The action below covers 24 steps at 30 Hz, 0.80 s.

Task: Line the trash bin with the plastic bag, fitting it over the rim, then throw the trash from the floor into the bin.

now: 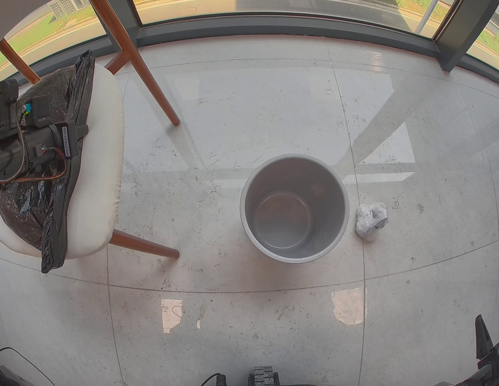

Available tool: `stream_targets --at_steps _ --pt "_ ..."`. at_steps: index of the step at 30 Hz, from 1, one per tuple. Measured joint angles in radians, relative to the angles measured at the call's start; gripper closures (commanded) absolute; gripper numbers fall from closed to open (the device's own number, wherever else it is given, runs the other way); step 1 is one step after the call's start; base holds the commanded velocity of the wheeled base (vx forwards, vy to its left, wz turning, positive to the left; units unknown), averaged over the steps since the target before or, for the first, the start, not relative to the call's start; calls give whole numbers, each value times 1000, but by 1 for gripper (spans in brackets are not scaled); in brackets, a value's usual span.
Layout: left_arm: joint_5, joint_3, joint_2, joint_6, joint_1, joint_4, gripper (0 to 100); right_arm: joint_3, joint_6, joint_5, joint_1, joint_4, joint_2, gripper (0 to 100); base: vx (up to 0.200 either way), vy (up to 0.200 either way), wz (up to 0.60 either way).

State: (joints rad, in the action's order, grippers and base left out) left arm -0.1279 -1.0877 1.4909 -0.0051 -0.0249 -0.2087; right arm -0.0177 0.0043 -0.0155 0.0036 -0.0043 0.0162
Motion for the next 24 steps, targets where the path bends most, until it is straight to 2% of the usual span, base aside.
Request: stream_targets --at_steps 6,10,17,23,24 --pt "-7 71 -44 -9 -10 9 100 0 0 0 0 0 0 0 0 0 0" --pt "-8 102 -75 -65 -49 41 100 0 0 0 -1 0 0 0 0 0 0" --pt "-37 122 -118 -240 -160 69 100 0 0 0 -1 0 0 0 0 0 0" --pt "-128 122 -152 -521 -262 64 100 0 8 0 -1 0 0 0 0 0 0" --pt "-134 121 -155 -538 -276 64 100 0 8 0 -1 0 0 0 0 0 0"
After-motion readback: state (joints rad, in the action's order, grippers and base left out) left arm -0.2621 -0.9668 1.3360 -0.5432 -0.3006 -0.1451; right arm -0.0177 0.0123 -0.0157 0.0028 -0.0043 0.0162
